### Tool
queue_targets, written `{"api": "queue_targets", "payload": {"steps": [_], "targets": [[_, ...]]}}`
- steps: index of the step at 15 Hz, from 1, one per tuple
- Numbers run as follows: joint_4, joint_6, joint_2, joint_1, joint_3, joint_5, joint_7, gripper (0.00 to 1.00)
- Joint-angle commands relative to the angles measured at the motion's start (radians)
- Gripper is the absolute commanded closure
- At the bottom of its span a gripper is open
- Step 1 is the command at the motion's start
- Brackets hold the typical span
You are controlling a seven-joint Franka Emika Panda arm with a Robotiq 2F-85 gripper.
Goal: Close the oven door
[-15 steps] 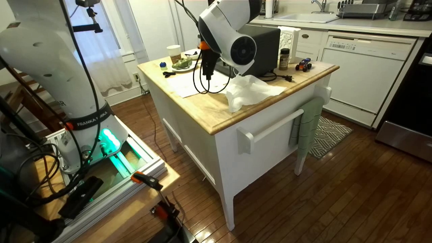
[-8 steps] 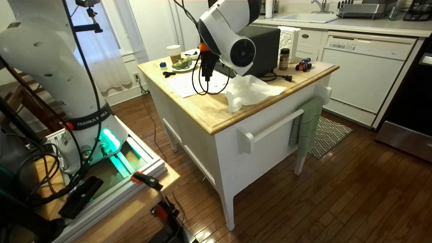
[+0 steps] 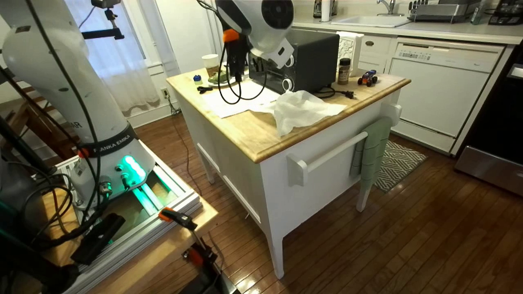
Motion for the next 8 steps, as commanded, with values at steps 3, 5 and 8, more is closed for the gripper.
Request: {"api": "queue_targets", "payload": {"steps": [3, 5, 8], "targets": [[-0.175, 0.364, -0.358, 0.049, 0.098, -0.211, 0.202, 0.26], [-0.22, 0.474, -0.446, 0.055, 0.162, -0.324, 0.323, 0.12], [-0.269, 0.567, -0.543, 0.051, 0.25, -0.558, 0.539, 0.0]]}}
